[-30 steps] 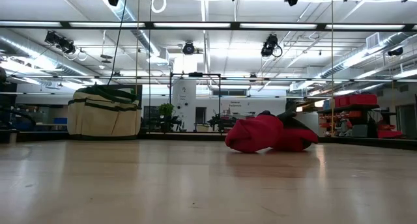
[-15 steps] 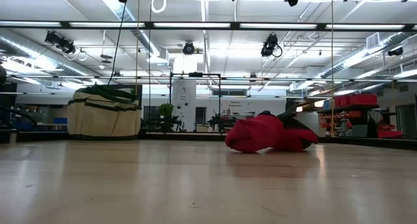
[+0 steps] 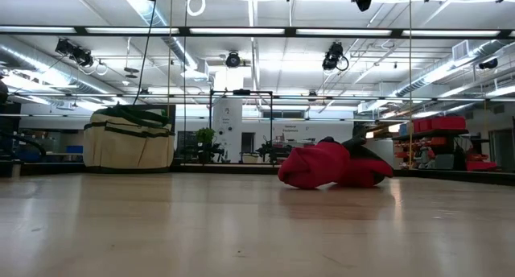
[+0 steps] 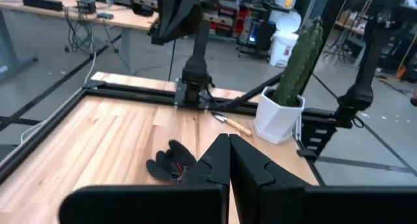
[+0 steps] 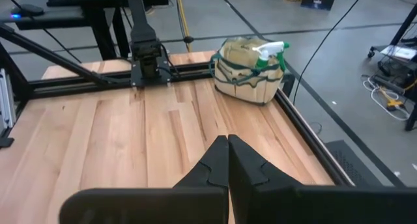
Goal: Pick & Place Garden tools in Gardening bag
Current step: Put the trowel into the gardening bag
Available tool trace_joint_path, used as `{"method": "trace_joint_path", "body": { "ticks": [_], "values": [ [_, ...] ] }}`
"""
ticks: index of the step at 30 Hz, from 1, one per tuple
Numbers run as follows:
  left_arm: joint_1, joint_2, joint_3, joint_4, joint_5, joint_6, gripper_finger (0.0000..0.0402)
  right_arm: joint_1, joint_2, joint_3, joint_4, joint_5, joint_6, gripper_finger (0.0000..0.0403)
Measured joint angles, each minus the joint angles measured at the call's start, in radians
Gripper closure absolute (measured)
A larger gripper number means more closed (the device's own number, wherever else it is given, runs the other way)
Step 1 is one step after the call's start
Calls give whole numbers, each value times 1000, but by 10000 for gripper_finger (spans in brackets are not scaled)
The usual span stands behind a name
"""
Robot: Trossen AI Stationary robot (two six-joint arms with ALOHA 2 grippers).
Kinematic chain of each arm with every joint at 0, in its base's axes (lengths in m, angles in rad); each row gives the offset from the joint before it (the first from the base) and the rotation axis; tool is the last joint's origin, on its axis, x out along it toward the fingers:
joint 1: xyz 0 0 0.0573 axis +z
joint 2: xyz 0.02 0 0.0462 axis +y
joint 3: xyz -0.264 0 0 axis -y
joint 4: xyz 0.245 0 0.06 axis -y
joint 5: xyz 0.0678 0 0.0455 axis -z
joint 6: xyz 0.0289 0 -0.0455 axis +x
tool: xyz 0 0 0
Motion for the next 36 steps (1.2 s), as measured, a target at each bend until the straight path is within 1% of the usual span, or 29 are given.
{"method": "trace_joint_path", "body": {
  "ticks": [9,17,26,33,36],
  "values": [
    [6,-11,0,-112,-10,2,396,0,0,0,-67,-6,27,403],
    [14,-72,0,-166,-61,3,395,0,0,0,-125,-9,28,403],
    [14,-147,0,-239,-105,2,394,0,29,0,-155,-9,28,402],
    [14,-187,0,-243,-133,4,397,0,88,0,-186,-15,27,378],
    [13,-192,0,-244,-142,5,393,3,123,0,-191,-58,10,364]
  ]
}}
